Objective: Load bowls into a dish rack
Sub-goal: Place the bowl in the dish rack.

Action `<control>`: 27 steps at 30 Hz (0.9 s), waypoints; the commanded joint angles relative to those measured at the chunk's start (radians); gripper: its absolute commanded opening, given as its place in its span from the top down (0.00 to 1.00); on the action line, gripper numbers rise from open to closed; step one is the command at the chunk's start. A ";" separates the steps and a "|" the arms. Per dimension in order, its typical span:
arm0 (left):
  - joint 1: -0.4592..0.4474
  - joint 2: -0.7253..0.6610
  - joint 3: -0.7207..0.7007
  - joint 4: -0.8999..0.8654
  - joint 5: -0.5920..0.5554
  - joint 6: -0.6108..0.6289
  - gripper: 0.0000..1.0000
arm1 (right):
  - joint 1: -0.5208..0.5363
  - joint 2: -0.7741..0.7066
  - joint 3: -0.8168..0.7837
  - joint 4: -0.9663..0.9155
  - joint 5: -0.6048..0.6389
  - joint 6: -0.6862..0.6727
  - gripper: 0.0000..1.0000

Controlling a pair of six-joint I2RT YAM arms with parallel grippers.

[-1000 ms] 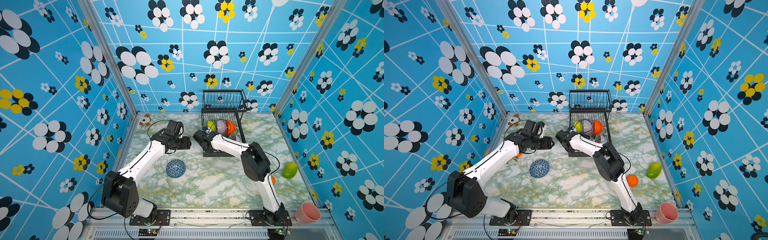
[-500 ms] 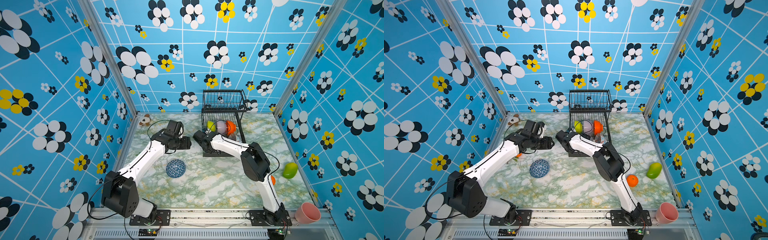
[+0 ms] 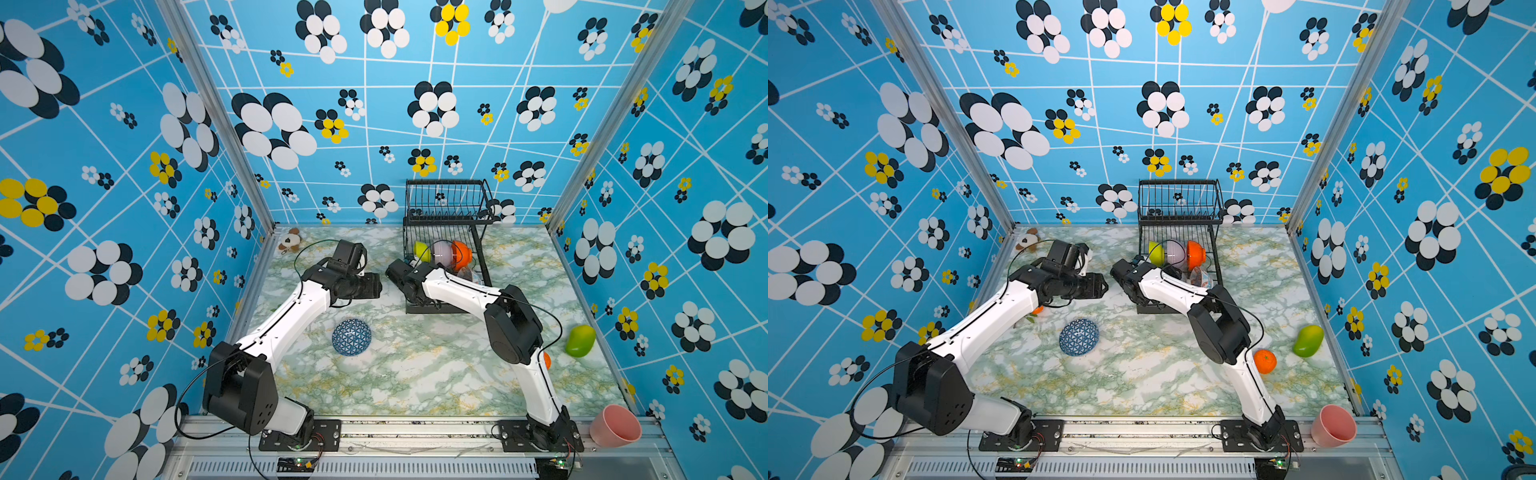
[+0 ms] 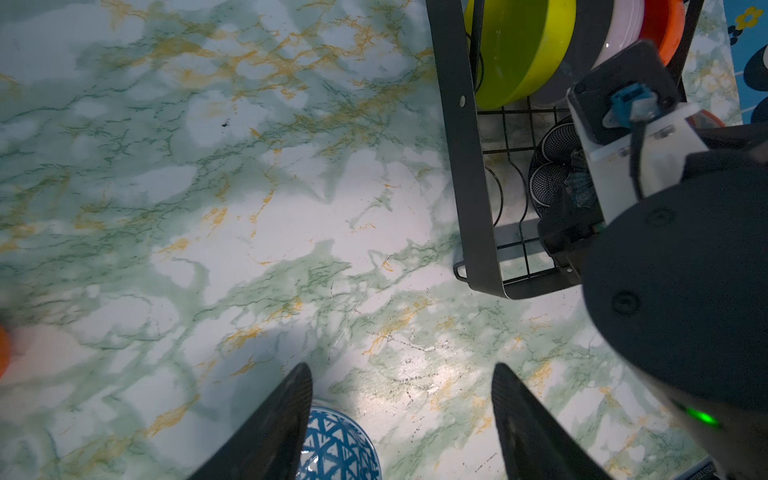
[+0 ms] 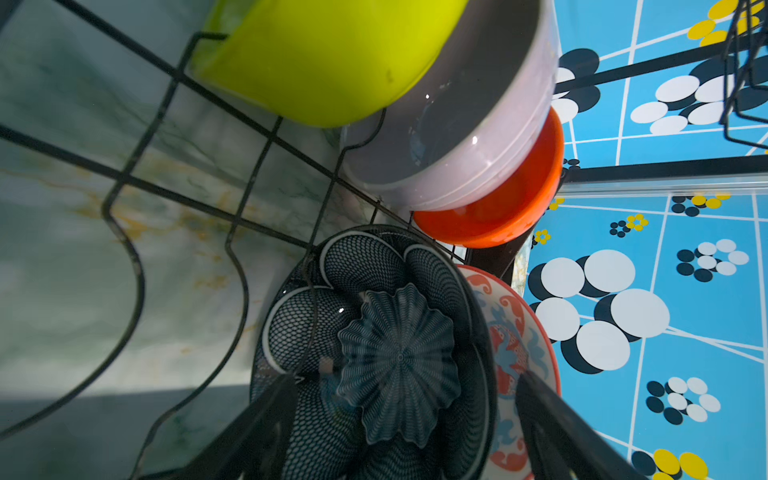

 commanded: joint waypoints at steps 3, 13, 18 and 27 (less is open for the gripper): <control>0.019 0.020 0.052 -0.094 -0.053 0.032 0.30 | 0.006 -0.123 0.013 0.024 -0.065 0.052 0.12; 0.062 0.099 0.168 -0.289 -0.090 0.036 0.30 | 0.006 -0.277 -0.064 0.078 -0.127 0.093 0.11; 0.108 0.073 0.145 -0.365 -0.066 0.025 0.30 | 0.006 -0.350 -0.125 0.113 -0.127 0.093 0.10; 0.194 -0.083 -0.066 -0.399 -0.018 -0.030 0.35 | 0.006 -0.421 -0.226 0.153 -0.158 0.114 0.10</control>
